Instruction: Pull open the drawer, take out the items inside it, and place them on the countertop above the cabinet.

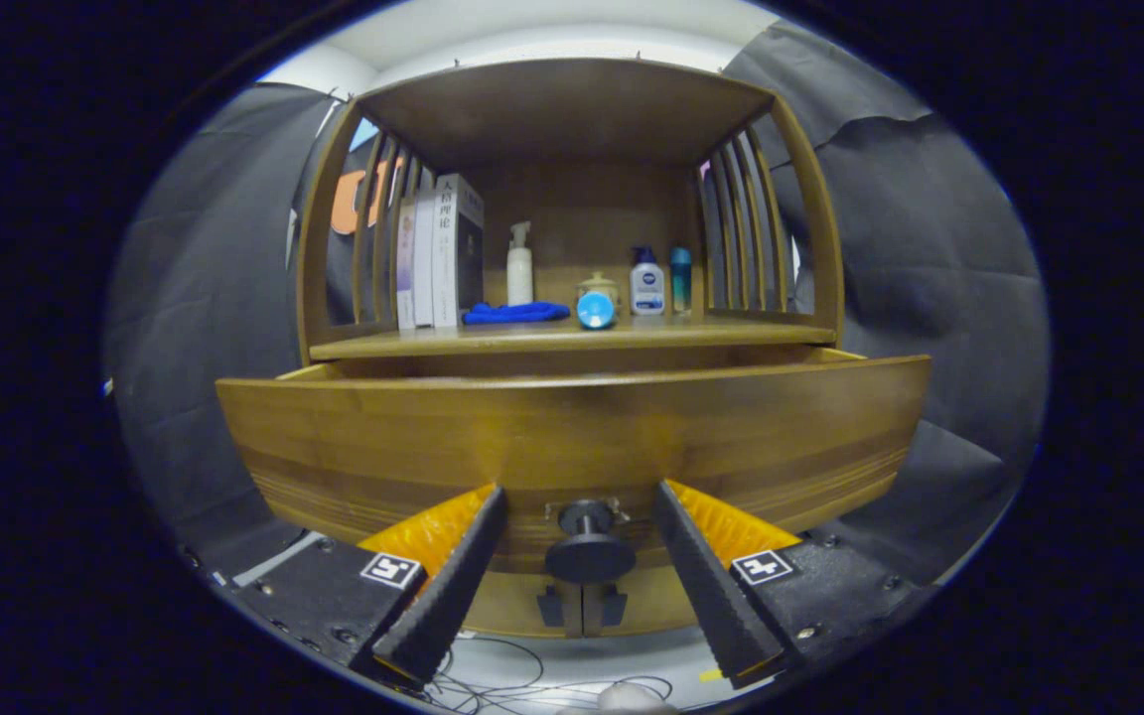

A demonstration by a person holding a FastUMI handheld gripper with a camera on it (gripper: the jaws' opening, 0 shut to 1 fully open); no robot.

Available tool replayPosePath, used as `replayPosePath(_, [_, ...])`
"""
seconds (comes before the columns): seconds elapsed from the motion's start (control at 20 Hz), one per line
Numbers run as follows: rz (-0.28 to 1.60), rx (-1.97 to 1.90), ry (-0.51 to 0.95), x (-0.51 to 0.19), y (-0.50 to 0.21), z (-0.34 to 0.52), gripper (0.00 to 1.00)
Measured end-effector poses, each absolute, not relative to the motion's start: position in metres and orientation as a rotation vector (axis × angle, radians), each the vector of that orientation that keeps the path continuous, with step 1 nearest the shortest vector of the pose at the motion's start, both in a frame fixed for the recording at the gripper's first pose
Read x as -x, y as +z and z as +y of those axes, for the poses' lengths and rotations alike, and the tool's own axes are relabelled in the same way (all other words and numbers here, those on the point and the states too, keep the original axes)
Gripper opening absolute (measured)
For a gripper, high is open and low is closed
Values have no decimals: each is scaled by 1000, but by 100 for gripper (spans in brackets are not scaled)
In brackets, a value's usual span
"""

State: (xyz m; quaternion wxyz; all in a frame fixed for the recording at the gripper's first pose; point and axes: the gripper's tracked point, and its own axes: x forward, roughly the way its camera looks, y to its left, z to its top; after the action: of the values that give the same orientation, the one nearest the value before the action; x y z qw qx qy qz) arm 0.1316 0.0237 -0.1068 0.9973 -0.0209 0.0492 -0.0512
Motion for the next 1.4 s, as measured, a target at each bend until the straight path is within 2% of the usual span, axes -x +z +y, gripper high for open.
replayPosePath(0.95, [152, 54, -102, -231, -101, 12, 100])
replayPosePath(1.25, [188, 68, -106, -232, -101, 10, 100])
replayPosePath(1.4, [176, 72, -97, -208, -92, 8, 100])
